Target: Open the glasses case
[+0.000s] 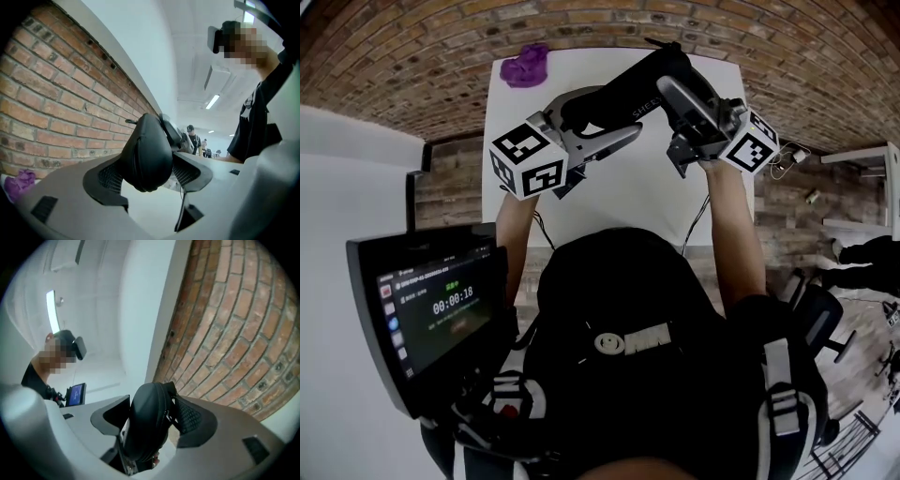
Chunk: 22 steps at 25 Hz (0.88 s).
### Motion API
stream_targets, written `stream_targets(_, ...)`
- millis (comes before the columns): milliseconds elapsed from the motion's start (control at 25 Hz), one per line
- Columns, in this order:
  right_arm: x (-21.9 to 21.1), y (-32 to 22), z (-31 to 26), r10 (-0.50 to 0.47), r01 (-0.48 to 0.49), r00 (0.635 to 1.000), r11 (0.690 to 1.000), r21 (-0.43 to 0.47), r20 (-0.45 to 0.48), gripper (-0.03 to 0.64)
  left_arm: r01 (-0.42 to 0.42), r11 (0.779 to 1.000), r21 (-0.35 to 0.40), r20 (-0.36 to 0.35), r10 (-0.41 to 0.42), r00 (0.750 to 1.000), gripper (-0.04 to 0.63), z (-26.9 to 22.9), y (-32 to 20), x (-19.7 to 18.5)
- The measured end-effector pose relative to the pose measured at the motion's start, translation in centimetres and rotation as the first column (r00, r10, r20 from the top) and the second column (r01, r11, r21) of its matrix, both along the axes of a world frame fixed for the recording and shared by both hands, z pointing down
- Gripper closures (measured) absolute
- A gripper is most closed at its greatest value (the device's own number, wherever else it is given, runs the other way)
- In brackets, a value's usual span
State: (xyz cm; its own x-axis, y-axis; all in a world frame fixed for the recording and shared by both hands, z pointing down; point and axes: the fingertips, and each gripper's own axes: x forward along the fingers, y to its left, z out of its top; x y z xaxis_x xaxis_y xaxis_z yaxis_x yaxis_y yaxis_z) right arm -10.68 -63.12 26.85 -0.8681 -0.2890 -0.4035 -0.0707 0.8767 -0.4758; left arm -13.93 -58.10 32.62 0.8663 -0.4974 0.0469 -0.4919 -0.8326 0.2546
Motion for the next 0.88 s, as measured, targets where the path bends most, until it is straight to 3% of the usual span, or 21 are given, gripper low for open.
stream_targets(80,0.6,-0.6,-0.3,0.060,-0.055,0.994,0.997,-0.047,0.094,0.311,0.017,1.000,-0.015,-0.091,-0.018,0.996,0.253,-1.0,-0.3,-0.5)
stream_targets(200,0.2,-0.4,0.3,0.084,-0.068,0.984,0.993,-0.101,0.159,0.311,0.047,0.999,-0.026,-0.204,-0.052,0.978,0.245,-2.4,-0.8,-1.2)
stream_targets(400,-1.2,0.0,1.1,0.100,-0.068,0.975,0.984,-0.162,0.199,0.311,0.121,0.993,0.003,-0.203,-0.118,0.972,0.247,-2.8,-1.6,-1.6)
stream_targets(520,-1.4,-0.1,1.9,0.069,-0.028,0.976,0.980,-0.199,0.204,0.311,0.104,0.995,-0.003,-0.170,-0.103,0.980,0.276,-2.7,-1.4,-1.6)
stream_targets(640,-1.3,0.2,2.4,0.047,-0.024,0.990,0.985,-0.170,0.134,0.311,0.059,0.997,-0.041,-0.160,-0.065,0.985,0.291,-2.3,-1.1,-2.1)
stream_targets(760,0.3,-0.4,3.2,0.130,-0.130,0.992,0.988,-0.087,-0.009,0.311,0.099,0.992,-0.077,-0.172,-0.111,0.979,0.293,-2.2,-1.7,-4.1)
stream_targets(840,0.7,-0.4,4.4,0.201,-0.197,0.960,0.980,0.036,-0.198,0.311,0.133,0.987,-0.087,-0.166,-0.146,0.975,0.295,-1.8,-2.2,-5.2)
stream_targets(880,0.5,-0.3,5.1,0.247,-0.218,0.915,0.968,0.126,-0.318,0.311,0.142,0.986,-0.091,-0.160,-0.155,0.975,0.295,-1.7,-2.3,-5.5)
